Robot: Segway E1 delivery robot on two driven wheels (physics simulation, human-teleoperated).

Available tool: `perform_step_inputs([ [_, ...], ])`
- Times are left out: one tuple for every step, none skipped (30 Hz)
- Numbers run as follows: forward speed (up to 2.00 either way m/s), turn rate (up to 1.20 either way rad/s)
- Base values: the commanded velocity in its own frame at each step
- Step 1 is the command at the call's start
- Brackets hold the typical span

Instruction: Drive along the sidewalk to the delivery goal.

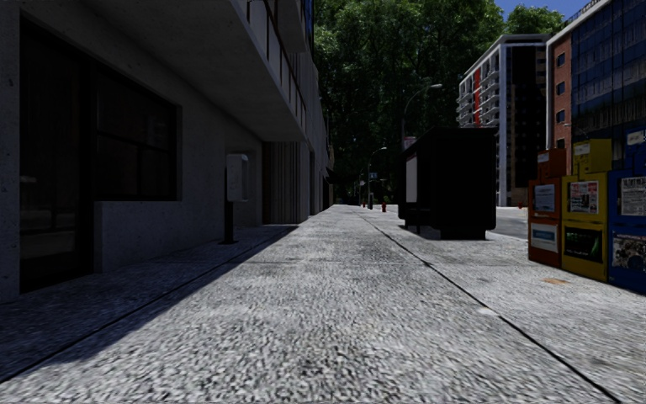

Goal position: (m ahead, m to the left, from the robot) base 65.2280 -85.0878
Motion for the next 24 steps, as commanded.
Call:
perform_step_inputs([
  [2.00,0.00],
  [2.00,0.00],
  [2.00,0.00],
  [2.00,0.00],
  [2.00,0.00],
  [2.00,0.00],
  [2.00,0.00],
  [2.00,0.00],
  [2.00,0.00],
  [2.00,0.00],
  [2.00,0.00],
  [2.00,0.00],
  [2.00,0.00],
  [2.00,0.00],
  [2.00,0.00],
  [2.00,0.00],
  [2.00,0.00],
  [2.00,0.00],
  [2.00,0.00],
  [2.00,0.00],
  [2.00,0.00],
  [2.00,0.00],
  [2.00,0.00],
  [2.00,-0.04],
])
